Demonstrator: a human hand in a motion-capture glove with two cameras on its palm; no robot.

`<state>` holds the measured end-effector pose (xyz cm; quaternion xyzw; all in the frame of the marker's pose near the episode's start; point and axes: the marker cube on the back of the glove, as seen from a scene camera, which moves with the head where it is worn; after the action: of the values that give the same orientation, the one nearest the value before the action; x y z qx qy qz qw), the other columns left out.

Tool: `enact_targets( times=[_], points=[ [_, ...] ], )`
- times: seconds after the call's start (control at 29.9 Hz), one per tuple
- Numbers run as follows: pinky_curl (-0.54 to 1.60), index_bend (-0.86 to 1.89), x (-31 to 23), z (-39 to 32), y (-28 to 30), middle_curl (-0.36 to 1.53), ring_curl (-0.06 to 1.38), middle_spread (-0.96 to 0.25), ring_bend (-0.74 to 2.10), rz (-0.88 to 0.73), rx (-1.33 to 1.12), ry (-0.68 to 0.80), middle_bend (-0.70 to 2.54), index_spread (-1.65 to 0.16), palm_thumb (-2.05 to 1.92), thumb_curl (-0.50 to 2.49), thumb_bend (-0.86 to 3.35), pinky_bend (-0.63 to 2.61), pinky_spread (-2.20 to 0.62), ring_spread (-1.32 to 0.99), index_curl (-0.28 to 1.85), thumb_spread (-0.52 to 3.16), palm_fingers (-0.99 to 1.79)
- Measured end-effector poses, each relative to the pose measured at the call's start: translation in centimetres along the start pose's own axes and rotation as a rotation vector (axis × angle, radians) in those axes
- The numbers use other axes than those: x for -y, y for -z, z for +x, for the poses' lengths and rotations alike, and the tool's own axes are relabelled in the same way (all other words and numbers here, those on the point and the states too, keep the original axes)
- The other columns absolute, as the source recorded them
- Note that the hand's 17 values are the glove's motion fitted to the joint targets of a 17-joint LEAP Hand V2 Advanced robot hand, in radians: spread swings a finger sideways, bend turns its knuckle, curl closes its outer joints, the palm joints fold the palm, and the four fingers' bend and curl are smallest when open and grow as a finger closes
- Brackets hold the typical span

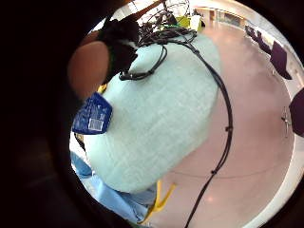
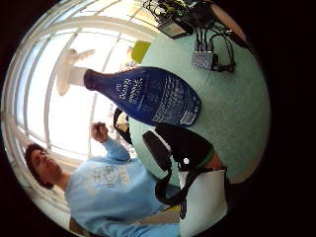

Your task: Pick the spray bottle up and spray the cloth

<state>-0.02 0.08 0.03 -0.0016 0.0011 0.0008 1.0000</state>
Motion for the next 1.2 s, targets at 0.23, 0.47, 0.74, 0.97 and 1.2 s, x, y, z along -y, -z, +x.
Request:
enact_targets(
  times=[0.23, 0.47, 0.74, 0.97, 1.2],
  points=[
    [0.18, 0.12, 0.0, 0.2, 0.3, 0.17, 0.17, -0.04, 0.35, -0.017, -0.016, 0.002, 0.38, -0.32, 0.38, 0.11, 0.18, 0.40, 0.18, 0.01, 0.12, 0.71, 0.57],
    [0.23, 0.13, 0.2, 0.3, 0.5, 0.23, 0.21, -0.05, 0.35, -0.013, -0.025, -0.008, 0.37, -0.37, 0.40, 0.14, 0.13, 0.40, 0.22, 0.01, 0.15, 0.89, 0.55],
    [0.26, 0.13, 0.2, 0.2, 0.2, 0.27, 0.23, -0.05, 0.35, -0.016, -0.025, -0.005, 0.36, -0.40, 0.42, 0.17, 0.08, 0.39, 0.24, 0.01, 0.18, 0.98, 0.54],
    [0.28, 0.13, 0.6, -0.3, 0.2, 0.30, 0.25, -0.06, 0.35, -0.027, -0.024, -0.014, 0.35, -0.40, 0.44, 0.20, 0.04, 0.38, 0.24, 0.02, 0.19, 1.01, 0.54],
    [0.29, 0.13, 1.5, -1.9, -0.8, 0.32, 0.26, -0.06, 0.35, -0.017, 0.108, 0.022, 0.34, -0.40, 0.46, 0.22, 0.00, 0.37, 0.24, 0.02, 0.20, 1.03, 0.54]
  ],
)
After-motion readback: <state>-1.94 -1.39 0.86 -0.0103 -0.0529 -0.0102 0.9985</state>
